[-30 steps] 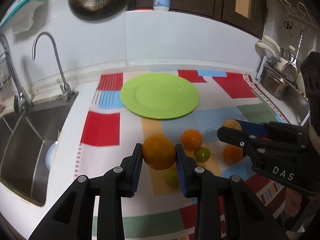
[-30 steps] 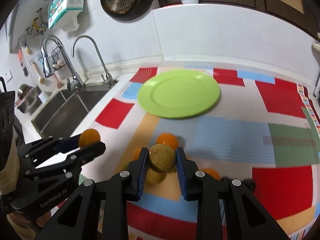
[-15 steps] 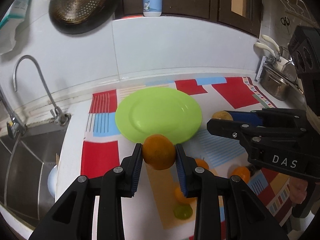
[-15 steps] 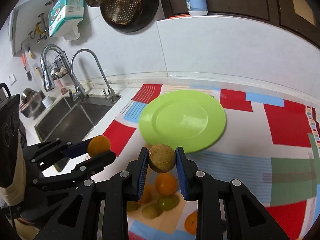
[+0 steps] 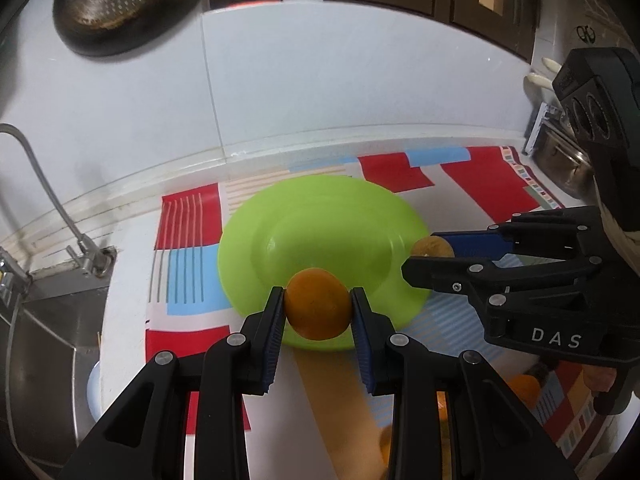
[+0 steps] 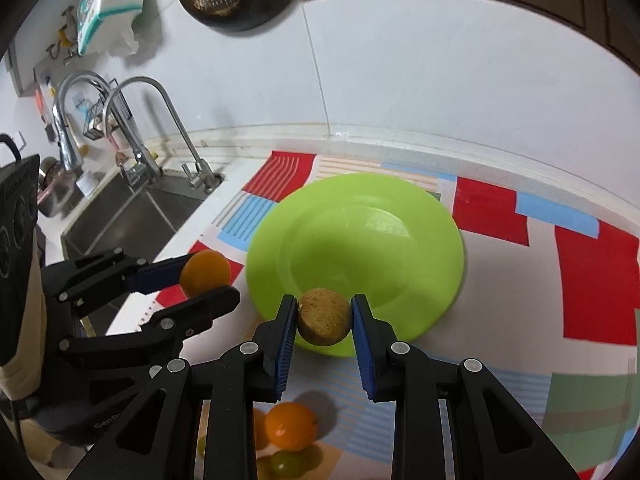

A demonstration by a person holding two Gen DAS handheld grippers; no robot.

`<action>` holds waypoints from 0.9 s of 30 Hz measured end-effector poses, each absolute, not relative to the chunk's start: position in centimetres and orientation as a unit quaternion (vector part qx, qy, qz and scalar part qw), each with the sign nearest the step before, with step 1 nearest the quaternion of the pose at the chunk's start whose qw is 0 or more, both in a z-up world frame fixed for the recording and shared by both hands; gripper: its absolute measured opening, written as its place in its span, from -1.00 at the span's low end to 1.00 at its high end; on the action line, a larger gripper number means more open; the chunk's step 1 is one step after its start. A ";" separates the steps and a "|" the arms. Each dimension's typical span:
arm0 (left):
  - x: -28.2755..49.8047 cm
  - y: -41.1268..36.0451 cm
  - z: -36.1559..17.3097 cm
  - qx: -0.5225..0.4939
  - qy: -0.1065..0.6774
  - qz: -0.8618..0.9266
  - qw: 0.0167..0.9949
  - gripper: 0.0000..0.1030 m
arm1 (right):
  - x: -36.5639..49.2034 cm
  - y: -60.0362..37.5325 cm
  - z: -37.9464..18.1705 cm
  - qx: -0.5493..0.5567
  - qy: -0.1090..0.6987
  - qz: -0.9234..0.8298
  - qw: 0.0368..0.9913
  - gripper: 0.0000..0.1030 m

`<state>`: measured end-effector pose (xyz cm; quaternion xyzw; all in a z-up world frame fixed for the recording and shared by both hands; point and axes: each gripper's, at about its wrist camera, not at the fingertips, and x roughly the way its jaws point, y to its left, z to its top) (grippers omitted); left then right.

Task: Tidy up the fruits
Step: 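Carry the mandarin and kiwi in both tools over the green plate, then open both tools to drop the mandarin and kiwi onto the plate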

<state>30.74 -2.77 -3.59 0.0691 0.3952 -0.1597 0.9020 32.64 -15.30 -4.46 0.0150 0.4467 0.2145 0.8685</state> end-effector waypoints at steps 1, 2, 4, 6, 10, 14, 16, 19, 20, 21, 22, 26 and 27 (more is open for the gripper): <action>31.1 -2.8 -3.8 0.070 0.398 -0.161 0.901 -0.38 | 33.1 -15.4 -4.8 0.017 0.452 0.216 0.865 -0.44; 31.7 -2.9 -4.3 0.071 0.403 -0.163 0.898 -0.38 | 33.5 -15.4 -5.2 0.018 0.458 0.217 0.862 -0.44; 32.6 -3.1 -5.1 0.073 0.412 -0.165 0.893 -0.38 | 34.4 -15.5 -6.0 0.018 0.470 0.217 0.856 -0.44; 33.3 -3.2 -5.8 0.072 0.421 -0.168 0.889 -0.38 | 35.1 -15.5 -6.8 0.009 0.479 0.216 0.851 -0.44; 34.3 -3.5 -7.2 0.069 0.441 -0.175 0.878 -0.38 | 36.3 -15.8 -8.0 0.011 0.496 0.213 0.842 -0.44; 34.8 -3.8 -7.9 0.073 0.450 -0.178 0.872 -0.38 | 37.2 -16.0 -9.0 0.014 0.507 0.211 0.835 -0.44; 35.0 -3.8 -8.2 0.073 0.453 -0.178 0.870 -0.38 | 37.5 -16.1 -9.4 0.015 0.512 0.212 0.832 -0.44; 35.1 -3.8 -8.3 0.072 0.454 -0.178 0.870 -0.37 | 37.8 -16.1 -9.8 0.016 0.516 0.213 0.830 -0.44; 35.1 -3.8 -8.3 0.072 0.453 -0.177 0.871 -0.34 | 37.9 -16.1 -9.8 0.017 0.516 0.212 0.830 -0.44; 35.1 -3.8 -8.2 0.073 0.452 -0.176 0.872 -0.26 | 37.9 -16.2 -9.9 0.018 0.515 0.211 0.830 -0.44; 35.0 -3.8 -8.1 0.076 0.448 -0.173 0.874 -0.21 | 37.9 -16.2 -9.8 0.018 0.513 0.212 0.831 -0.44; 34.6 -3.4 -7.3 0.073 0.439 -0.165 0.880 -0.11 | 37.5 -16.3 -9.2 0.014 0.503 0.206 0.839 -0.35; 34.5 -3.4 -7.1 0.072 0.437 -0.163 0.881 -0.05 | 37.3 -16.3 -9.0 0.013 0.500 0.204 0.841 -0.35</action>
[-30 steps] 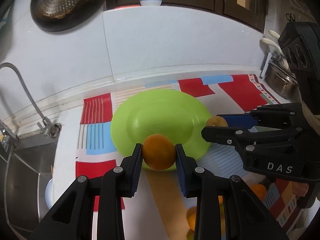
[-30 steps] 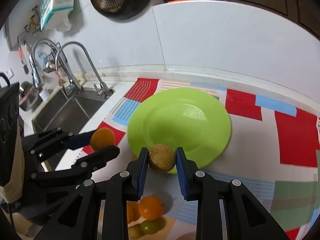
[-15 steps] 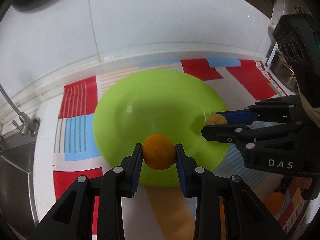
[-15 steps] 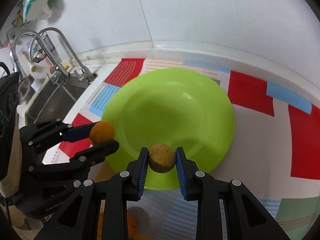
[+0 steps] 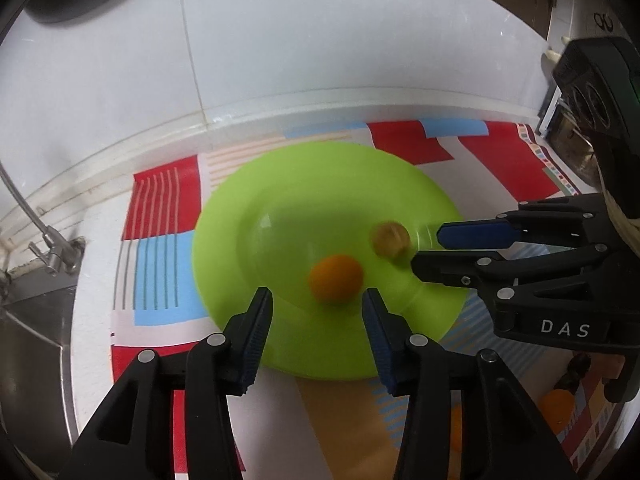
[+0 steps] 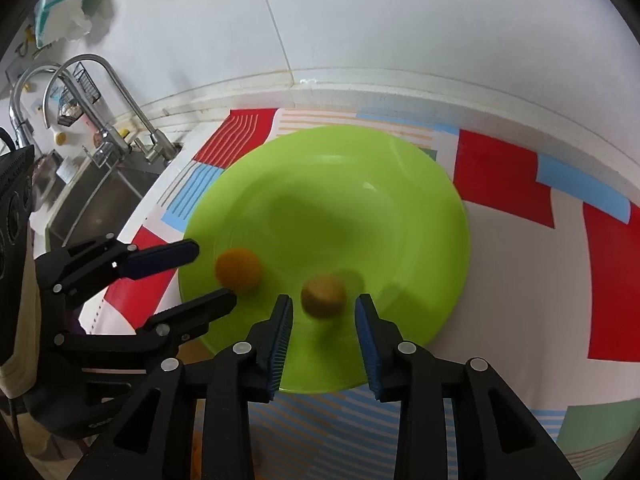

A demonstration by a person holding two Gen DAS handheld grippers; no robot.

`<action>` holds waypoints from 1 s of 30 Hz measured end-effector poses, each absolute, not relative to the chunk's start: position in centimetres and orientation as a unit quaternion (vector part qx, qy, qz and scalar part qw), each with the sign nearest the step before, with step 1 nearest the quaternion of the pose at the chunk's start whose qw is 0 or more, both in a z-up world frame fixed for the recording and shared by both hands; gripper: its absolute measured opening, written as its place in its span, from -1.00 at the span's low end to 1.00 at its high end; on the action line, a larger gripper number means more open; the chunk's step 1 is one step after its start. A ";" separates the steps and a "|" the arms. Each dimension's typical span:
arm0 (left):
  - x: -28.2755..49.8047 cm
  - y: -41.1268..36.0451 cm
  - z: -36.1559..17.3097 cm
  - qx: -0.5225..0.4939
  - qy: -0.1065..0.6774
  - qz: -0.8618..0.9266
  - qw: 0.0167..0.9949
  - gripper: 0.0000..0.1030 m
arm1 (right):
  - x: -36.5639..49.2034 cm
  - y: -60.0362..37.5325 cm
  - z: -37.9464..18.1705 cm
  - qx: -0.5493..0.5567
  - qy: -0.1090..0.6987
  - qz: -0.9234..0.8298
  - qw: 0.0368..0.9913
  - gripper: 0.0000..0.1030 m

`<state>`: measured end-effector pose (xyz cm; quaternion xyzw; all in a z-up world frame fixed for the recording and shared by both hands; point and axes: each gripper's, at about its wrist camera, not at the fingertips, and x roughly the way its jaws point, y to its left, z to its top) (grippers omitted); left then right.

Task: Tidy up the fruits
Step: 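Open both tools to drop the mandarin and kiwi onto the plate, then move both tools back toward the remaining fruit cluster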

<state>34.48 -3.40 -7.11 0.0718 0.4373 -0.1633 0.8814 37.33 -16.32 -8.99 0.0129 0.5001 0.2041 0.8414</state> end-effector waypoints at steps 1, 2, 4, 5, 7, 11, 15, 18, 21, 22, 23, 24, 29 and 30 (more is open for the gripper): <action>34.3 -3.3 -6.9 0.071 0.435 -0.161 0.883 -0.01 | 37.1 -16.4 -8.8 0.013 0.497 0.202 0.844 -0.35; 33.9 -3.3 -6.5 0.070 0.431 -0.159 0.886 0.06 | 36.9 -16.4 -8.5 0.014 0.495 0.199 0.846 -0.35; 33.3 -3.2 -6.0 0.069 0.424 -0.154 0.890 0.12 | 36.3 -16.7 -7.8 0.015 0.486 0.193 0.852 -0.35; 32.8 -3.1 -5.5 0.069 0.417 -0.151 0.893 0.18 | 36.0 -16.7 -7.5 0.015 0.482 0.191 0.855 -0.35; 31.9 -3.0 -4.6 0.067 0.405 -0.144 0.900 0.31 | 35.2 -17.0 -6.7 0.016 0.472 0.183 0.862 -0.35; 30.0 -2.7 -3.1 0.063 0.387 -0.137 0.910 0.44 | 33.5 -17.4 -5.4 0.024 0.458 0.175 0.871 -0.28; 28.3 -2.1 -1.9 0.053 0.374 -0.128 0.917 0.56 | 31.5 -17.3 -3.9 0.022 0.438 0.166 0.883 -0.22; 26.8 -1.6 -1.1 0.048 0.363 -0.121 0.923 0.61 | 29.8 -17.2 -2.8 0.018 0.422 0.158 0.893 -0.21; 25.1 -1.2 -0.4 0.048 0.353 -0.116 0.927 0.64 | 28.1 -17.1 -1.9 0.015 0.408 0.150 0.901 -0.13; 24.7 -1.1 -0.3 0.048 0.351 -0.115 0.928 0.64 | 27.6 -17.1 -1.7 0.015 0.404 0.149 0.902 -0.13; 23.9 -0.9 0.0 0.048 0.345 -0.114 0.930 0.65 | 27.0 -17.0 -1.4 0.015 0.399 0.148 0.905 -0.12; 23.4 -0.8 0.1 0.048 0.342 -0.113 0.932 0.67 | 26.4 -16.9 -1.2 0.014 0.395 0.148 0.906 -0.12; 20.8 -0.4 0.6 0.049 0.325 -0.107 0.938 0.68 | 23.6 -16.5 -0.5 0.004 0.376 0.144 0.915 -0.12; 20.2 -0.3 0.7 0.050 0.322 -0.108 0.939 0.68 | 23.1 -16.4 -0.4 0.002 0.373 0.144 0.917 -0.12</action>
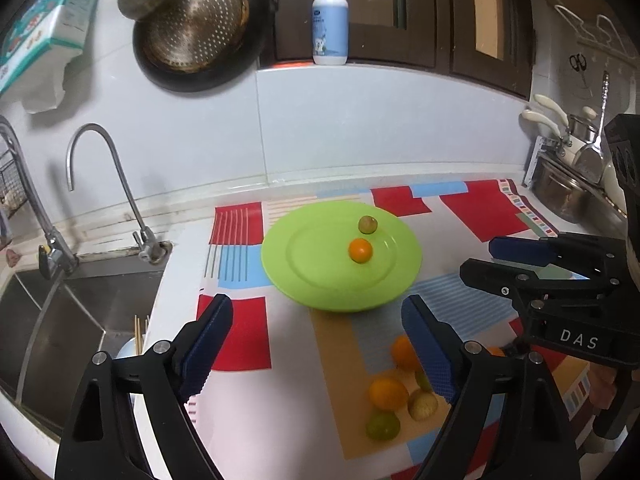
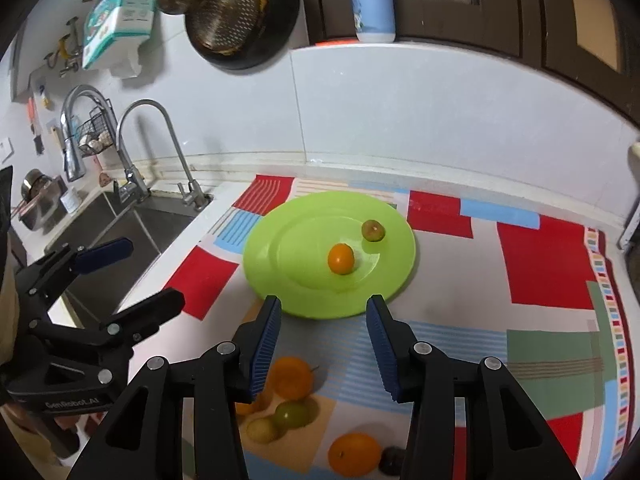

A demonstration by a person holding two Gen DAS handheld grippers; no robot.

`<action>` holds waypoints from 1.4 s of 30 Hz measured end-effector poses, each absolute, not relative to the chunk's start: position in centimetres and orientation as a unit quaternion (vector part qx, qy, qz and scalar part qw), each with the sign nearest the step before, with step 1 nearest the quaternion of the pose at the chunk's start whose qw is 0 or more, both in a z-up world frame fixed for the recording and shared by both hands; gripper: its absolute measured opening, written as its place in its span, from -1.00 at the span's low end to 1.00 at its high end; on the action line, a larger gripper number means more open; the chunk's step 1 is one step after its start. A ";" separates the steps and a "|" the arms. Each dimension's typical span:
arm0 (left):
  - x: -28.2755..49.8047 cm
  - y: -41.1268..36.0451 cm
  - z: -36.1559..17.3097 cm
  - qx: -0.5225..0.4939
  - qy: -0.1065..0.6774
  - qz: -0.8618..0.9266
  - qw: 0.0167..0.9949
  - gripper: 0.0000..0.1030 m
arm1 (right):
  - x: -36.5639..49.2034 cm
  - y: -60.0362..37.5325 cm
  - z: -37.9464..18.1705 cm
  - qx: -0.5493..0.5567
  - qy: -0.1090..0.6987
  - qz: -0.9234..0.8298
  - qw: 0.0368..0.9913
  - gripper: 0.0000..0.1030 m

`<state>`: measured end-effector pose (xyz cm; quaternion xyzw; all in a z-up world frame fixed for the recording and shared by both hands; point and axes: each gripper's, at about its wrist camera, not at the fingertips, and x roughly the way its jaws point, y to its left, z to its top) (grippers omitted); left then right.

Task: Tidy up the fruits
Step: 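Move both tools back toward the remaining fruit cluster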

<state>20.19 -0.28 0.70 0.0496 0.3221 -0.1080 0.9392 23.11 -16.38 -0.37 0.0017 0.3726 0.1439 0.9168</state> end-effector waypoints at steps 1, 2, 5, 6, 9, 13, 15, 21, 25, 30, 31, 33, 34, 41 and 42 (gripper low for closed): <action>19.6 -0.2 0.8 0.050 0.319 -0.108 0.940 0.68 | 22.6 -16.3 -0.3 0.000 0.370 0.145 0.918 -0.12; 19.3 -0.2 0.8 0.051 0.318 -0.109 0.941 0.68 | 22.0 -16.1 -0.1 -0.002 0.367 0.146 0.919 -0.12; 17.6 -0.2 1.0 0.059 0.305 -0.112 0.944 0.68 | 20.5 -15.8 0.2 -0.009 0.359 0.152 0.921 -0.12; 17.2 -0.2 1.0 0.062 0.302 -0.112 0.945 0.68 | 20.0 -15.7 0.2 -0.011 0.356 0.153 0.922 -0.12; 15.8 -0.3 1.1 0.072 0.291 -0.117 0.947 0.67 | 18.6 -15.4 0.5 -0.020 0.346 0.160 0.924 -0.12; 14.4 -0.4 0.9 0.088 0.282 -0.126 0.947 0.67 | 16.8 -14.9 0.8 -0.036 0.332 0.172 0.927 -0.12; 13.9 -0.4 0.8 0.093 0.279 -0.131 0.947 0.67 | 16.0 -14.5 0.8 -0.050 0.323 0.177 0.928 -0.12; 12.6 -0.7 0.1 0.118 0.269 -0.142 0.945 0.63 | 14.2 -13.8 0.7 -0.077 0.312 0.188 0.928 -0.12; 12.5 -0.9 -0.6 0.129 0.274 -0.153 0.941 0.58 | 13.8 -13.6 0.1 -0.084 0.317 0.194 0.925 -0.12; 12.5 -1.3 -2.1 0.144 0.287 -0.171 0.931 0.41 | 13.8 -13.2 -1.5 -0.094 0.331 0.207 0.916 -0.13; 12.6 -1.3 -2.6 0.148 0.291 -0.176 0.929 0.40 | 13.8 -13.1 -1.8 -0.096 0.335 0.210 0.913 -0.12; 12.6 -1.4 -3.1 0.153 0.296 -0.183 0.925 0.36 | 13.9 -12.9 -2.6 -0.102 0.343 0.216 0.908 -0.12; 12.6 -1.5 -3.3 0.155 0.297 -0.186 0.924 0.33 | 13.9 -12.7 -3.0 -0.105 0.348 0.219 0.905 -0.13; 13.4 -2.2 -5.7 0.168 0.319 -0.216 0.907 0.11 | 14.5 -12.5 -5.6 -0.115 0.368 0.233 0.893 -0.13; 13.6 -2.3 -6.1 0.168 0.324 -0.221 0.904 0.10 | 14.6 -12.5 -6.0 -0.114 0.372 0.235 0.891 -0.13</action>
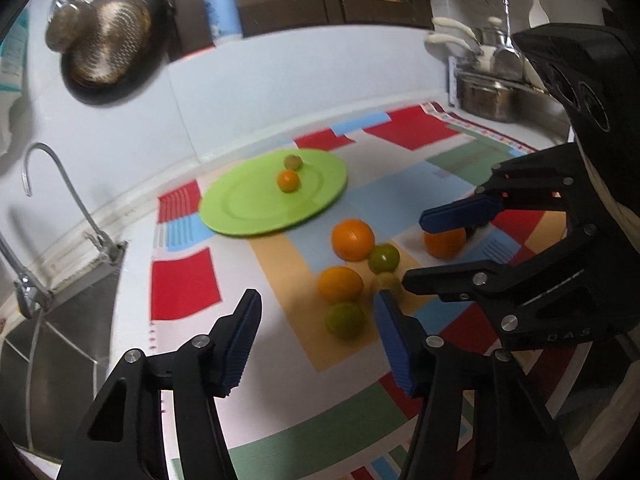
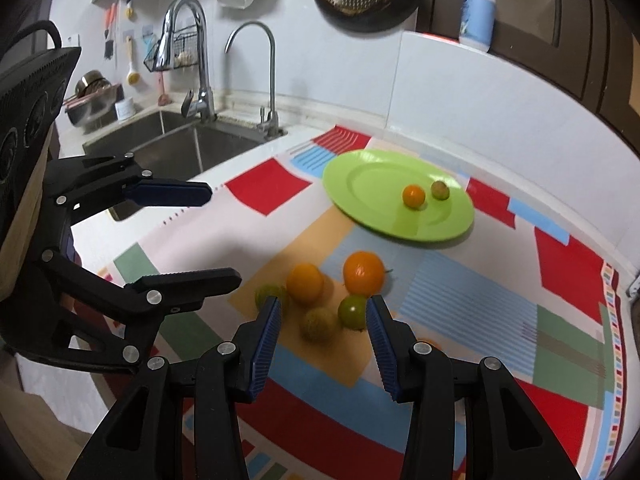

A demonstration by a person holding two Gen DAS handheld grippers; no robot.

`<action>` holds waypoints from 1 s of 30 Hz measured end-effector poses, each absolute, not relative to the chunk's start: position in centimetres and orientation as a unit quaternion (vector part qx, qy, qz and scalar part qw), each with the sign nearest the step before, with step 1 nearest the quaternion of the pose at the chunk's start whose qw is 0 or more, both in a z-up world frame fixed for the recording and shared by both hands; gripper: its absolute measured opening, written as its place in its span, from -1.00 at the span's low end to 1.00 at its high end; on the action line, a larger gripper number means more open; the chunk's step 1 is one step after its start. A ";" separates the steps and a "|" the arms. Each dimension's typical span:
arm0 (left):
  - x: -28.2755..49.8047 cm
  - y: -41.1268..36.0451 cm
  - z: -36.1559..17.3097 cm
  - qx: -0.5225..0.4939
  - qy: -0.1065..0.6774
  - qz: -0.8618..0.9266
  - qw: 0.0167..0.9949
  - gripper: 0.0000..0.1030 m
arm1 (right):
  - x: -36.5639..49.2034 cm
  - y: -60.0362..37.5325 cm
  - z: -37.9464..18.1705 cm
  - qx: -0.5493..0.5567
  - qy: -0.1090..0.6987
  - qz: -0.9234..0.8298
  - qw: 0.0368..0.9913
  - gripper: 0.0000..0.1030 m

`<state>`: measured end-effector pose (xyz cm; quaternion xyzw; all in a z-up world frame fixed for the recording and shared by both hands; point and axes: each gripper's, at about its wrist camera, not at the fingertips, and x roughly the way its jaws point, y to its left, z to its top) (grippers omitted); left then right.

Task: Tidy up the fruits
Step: 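Move both tools back toward the remaining fruit cluster, then grasp a green lime with the left tool while the right tool grasps a yellow-brown pear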

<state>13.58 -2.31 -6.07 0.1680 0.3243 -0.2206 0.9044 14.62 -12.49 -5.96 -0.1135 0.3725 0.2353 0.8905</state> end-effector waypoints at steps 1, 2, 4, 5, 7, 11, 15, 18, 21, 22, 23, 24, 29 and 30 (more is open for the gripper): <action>13.7 -2.4 -6.4 0.169 0.329 -0.224 0.902 0.09 | 14.8 -12.5 -6.3 -0.113 0.376 0.236 0.889 -0.13; 13.9 -2.6 -6.8 0.171 0.333 -0.227 0.899 0.07 | 14.8 -12.6 -6.6 -0.112 0.379 0.237 0.887 -0.13; 14.1 -2.8 -7.5 0.173 0.340 -0.233 0.895 0.01 | 15.0 -12.5 -7.3 -0.115 0.384 0.240 0.884 -0.14; 14.2 -2.8 -7.7 0.173 0.342 -0.234 0.894 -0.03 | 15.1 -12.5 -7.5 -0.115 0.386 0.241 0.883 -0.14; 14.5 -2.9 -8.2 0.171 0.349 -0.238 0.890 -0.07 | 15.3 -12.5 -8.1 -0.116 0.392 0.246 0.879 -0.15; 15.2 -2.7 -9.1 0.161 0.364 -0.243 0.885 -0.13 | 15.8 -12.3 -9.3 -0.113 0.405 0.253 0.871 -0.20; 15.6 -2.7 -9.4 0.151 0.370 -0.246 0.883 -0.16 | 16.3 -12.2 -9.9 -0.110 0.412 0.256 0.867 -0.25; 15.8 -2.7 -9.7 0.146 0.374 -0.250 0.881 -0.16 | 16.7 -12.2 -10.4 -0.104 0.419 0.259 0.864 -0.27; 16.0 -2.8 -9.9 0.142 0.378 -0.252 0.879 -0.21 | 17.1 -12.2 -10.7 -0.100 0.424 0.262 0.861 -0.30; 16.1 -2.7 -10.0 0.140 0.380 -0.252 0.879 -0.22 | 17.2 -12.2 -10.8 -0.100 0.424 0.262 0.861 -0.31; 16.1 -2.7 -10.1 0.137 0.382 -0.252 0.878 -0.22 | 17.2 -12.2 -10.8 -0.100 0.424 0.262 0.861 -0.31; 16.2 -2.7 -10.2 0.133 0.386 -0.255 0.877 -0.22 | 17.2 -12.2 -10.8 -0.100 0.424 0.263 0.861 -0.31; 16.5 -2.7 -10.4 0.119 0.391 -0.255 0.876 -0.25 | 17.3 -12.0 -11.1 -0.098 0.425 0.264 0.860 -0.34; 16.7 -2.7 -10.5 0.113 0.393 -0.255 0.876 -0.27 | 17.4 -12.0 -11.1 -0.097 0.425 0.263 0.861 -0.36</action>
